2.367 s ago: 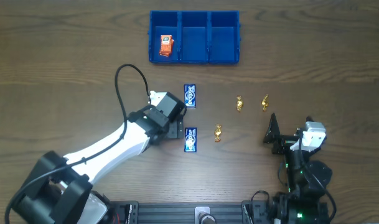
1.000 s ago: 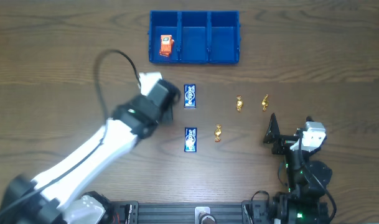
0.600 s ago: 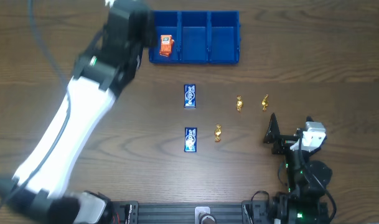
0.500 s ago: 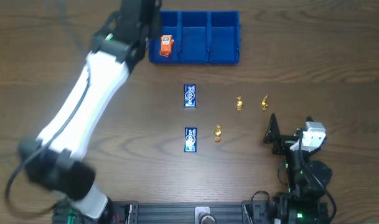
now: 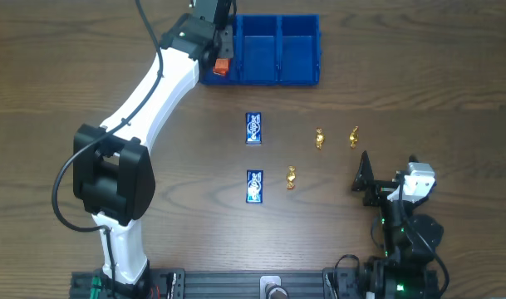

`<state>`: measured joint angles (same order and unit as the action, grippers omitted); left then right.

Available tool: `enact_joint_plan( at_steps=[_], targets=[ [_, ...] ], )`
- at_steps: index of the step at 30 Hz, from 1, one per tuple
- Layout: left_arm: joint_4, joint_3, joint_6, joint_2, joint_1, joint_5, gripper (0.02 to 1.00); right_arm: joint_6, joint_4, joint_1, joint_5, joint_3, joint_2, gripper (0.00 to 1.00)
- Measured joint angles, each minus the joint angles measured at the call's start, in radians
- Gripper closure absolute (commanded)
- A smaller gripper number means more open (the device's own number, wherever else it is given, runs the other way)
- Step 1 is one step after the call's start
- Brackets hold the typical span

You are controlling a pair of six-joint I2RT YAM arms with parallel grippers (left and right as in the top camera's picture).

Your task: Sort Candies Into Trays

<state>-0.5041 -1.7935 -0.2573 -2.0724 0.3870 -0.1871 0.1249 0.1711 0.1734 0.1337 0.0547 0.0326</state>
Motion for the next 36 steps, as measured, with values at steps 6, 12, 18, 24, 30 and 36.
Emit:
enact_joint_plan(
  at_steps=[6,12,18,24,30,36],
  targets=[
    [0.012,-0.003,0.006,0.000,0.000,0.002,0.362,0.000,0.000,0.000,0.000,0.000,0.000,0.003],
    [0.010,-0.003,0.008,0.000,-0.010,0.002,0.218,0.000,0.000,0.000,0.000,0.000,0.000,0.003],
    [-0.086,-0.002,0.008,0.102,-0.020,-0.042,0.222,0.000,0.000,0.000,0.000,0.000,0.000,0.003],
    [-0.119,-0.005,0.037,0.504,-0.011,-0.090,0.226,0.000,0.000,0.000,0.000,0.000,0.000,0.003],
    [-0.077,0.037,0.133,0.941,-0.040,-0.086,0.202,0.000,0.000,0.000,0.000,0.000,0.000,0.003],
    [-0.008,0.311,0.221,1.290,-0.207,0.048,0.167,0.000,0.000,0.000,0.000,0.000,0.000,0.003]
  ],
)
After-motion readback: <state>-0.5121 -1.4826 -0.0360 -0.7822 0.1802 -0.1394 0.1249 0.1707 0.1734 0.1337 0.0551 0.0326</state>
